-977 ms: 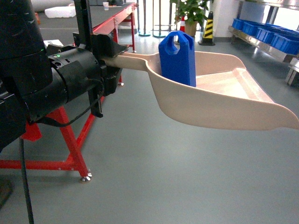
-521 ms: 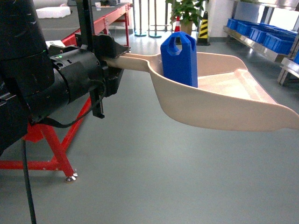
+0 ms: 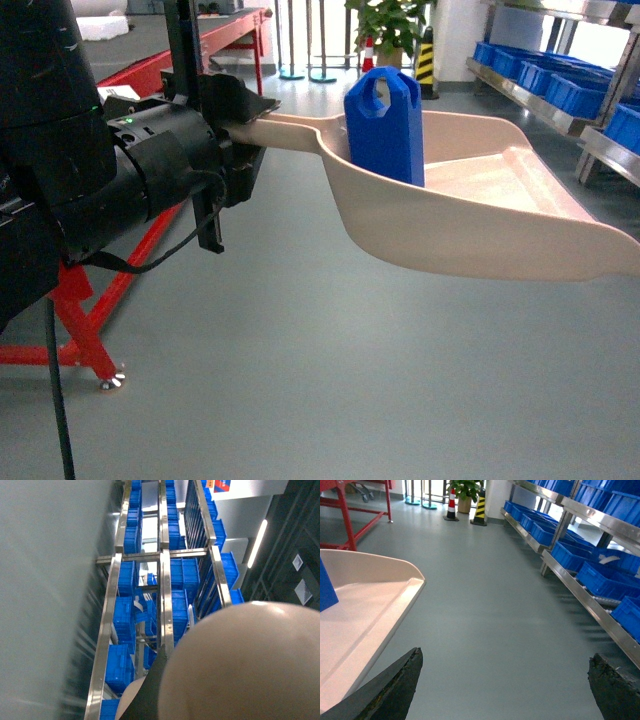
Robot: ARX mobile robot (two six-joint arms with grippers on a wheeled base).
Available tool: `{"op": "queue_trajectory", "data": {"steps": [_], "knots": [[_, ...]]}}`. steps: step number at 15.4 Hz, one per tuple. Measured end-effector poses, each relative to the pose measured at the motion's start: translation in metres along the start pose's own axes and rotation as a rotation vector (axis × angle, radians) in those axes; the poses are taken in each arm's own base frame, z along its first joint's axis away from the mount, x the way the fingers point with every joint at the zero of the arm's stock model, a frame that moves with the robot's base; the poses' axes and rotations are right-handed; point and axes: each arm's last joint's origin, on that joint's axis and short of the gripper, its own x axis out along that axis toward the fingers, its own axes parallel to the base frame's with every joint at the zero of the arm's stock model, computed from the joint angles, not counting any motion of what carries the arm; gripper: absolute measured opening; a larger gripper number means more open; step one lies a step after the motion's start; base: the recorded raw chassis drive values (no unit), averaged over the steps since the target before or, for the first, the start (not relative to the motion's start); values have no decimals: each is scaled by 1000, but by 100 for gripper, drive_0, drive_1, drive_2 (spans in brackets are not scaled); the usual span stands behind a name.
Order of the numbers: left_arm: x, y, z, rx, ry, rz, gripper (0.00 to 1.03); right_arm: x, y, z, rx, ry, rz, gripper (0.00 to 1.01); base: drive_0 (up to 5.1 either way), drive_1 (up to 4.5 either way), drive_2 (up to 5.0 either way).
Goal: Place part in tray to right shelf
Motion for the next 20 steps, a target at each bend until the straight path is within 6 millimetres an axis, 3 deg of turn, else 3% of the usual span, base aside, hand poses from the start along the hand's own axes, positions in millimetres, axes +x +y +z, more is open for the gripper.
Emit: {"op": "queue_trajectory", "data": {"steps": [3, 20], "knots": [[1, -1, -5, -1, 26, -2, 14, 0, -1, 0, 1, 0, -8, 98, 12, 12, 12], [1, 0, 0, 0, 1, 2, 14, 1, -1, 0, -1, 3, -7, 98, -2, 429, -432]]}}
